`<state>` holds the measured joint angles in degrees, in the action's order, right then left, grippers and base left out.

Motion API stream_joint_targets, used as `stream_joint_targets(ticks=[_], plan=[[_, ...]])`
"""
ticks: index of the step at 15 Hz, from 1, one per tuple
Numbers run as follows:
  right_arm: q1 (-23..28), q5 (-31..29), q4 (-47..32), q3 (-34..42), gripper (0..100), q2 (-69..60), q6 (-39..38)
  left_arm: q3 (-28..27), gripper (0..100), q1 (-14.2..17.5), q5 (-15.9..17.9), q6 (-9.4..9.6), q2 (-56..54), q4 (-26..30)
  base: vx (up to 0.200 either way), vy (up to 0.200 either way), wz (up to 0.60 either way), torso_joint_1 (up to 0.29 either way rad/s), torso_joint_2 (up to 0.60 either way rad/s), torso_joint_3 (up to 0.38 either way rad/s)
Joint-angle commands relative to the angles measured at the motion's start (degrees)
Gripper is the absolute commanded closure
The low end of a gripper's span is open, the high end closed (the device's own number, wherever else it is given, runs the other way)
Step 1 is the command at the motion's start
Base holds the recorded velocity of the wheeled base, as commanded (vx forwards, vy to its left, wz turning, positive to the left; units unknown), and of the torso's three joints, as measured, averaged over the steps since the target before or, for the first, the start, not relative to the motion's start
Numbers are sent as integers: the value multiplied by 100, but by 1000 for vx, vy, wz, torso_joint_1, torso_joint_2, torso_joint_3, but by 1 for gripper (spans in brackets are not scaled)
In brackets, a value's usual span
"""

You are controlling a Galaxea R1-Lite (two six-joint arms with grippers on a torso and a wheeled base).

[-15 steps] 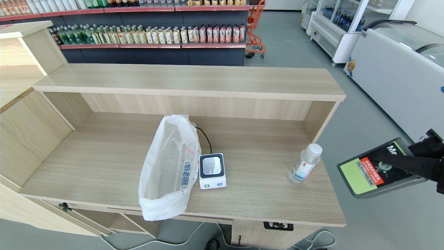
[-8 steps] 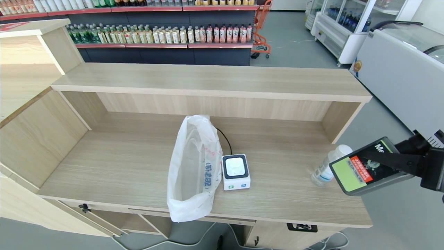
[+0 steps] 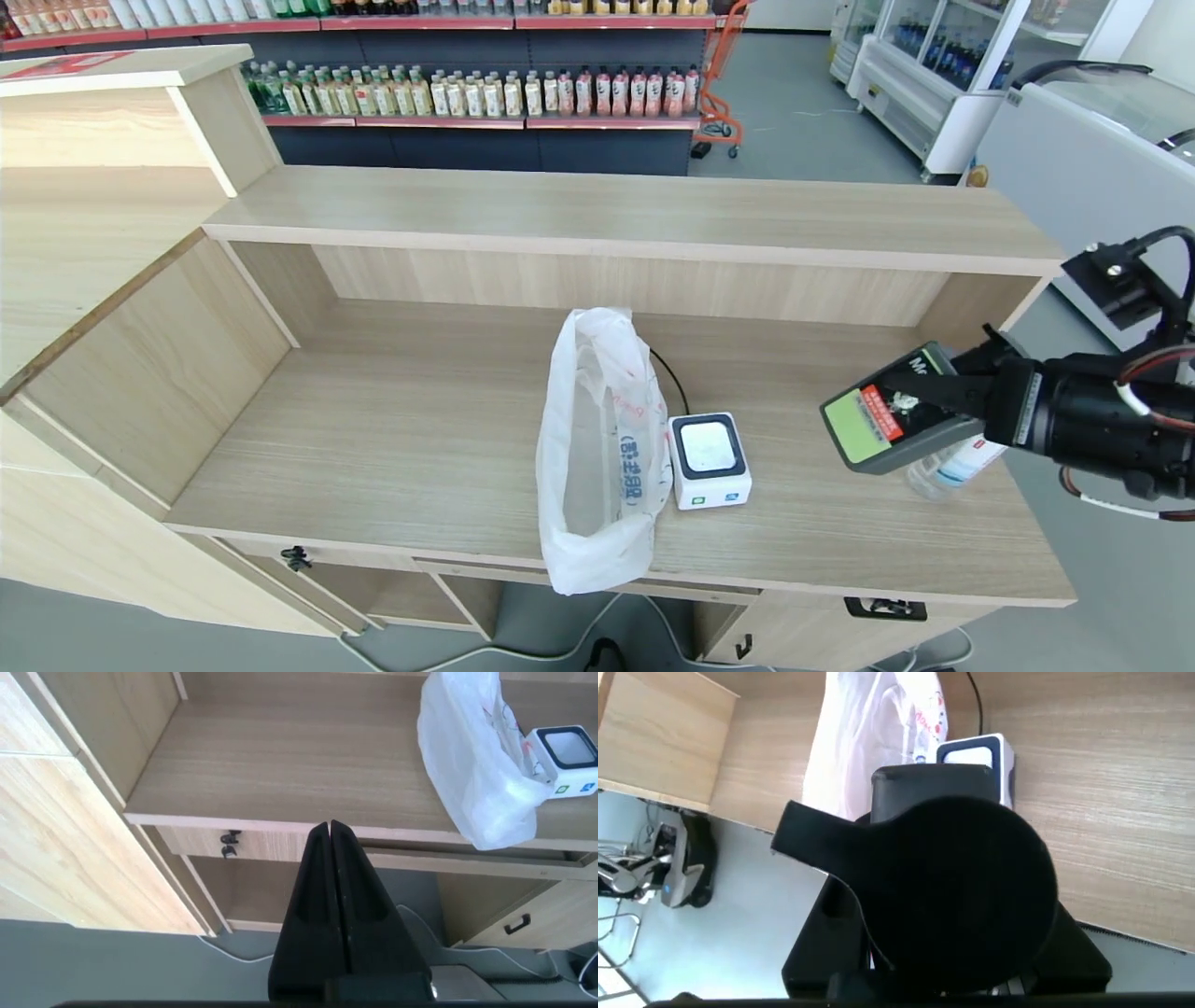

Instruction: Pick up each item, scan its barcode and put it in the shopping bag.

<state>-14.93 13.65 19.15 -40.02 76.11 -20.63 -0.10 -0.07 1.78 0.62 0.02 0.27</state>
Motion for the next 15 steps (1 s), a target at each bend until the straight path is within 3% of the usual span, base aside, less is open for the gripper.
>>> stream_joint_targets(ticks=[1, 2, 9, 15], plan=[[8, -135, 265, 56, 100, 634, 6, -8, 100, 7, 7, -1, -2, 0, 0, 0, 0, 0, 0, 0], [8, -548, 493, 82, 100, 1064, -20, 1, 100, 7, 7, -1, -2, 0, 0, 0, 0, 0, 0, 0], [-18, -425, 1715, -85, 100, 2444, -20, 1, 100, 7, 7, -1, -2, 0, 0, 0, 0, 0, 0, 0], [17, -346, 1741, -612, 100, 3015, -29, 1, 100, 7, 7, -1, 6, 0, 0, 0, 0, 0, 0, 0]])
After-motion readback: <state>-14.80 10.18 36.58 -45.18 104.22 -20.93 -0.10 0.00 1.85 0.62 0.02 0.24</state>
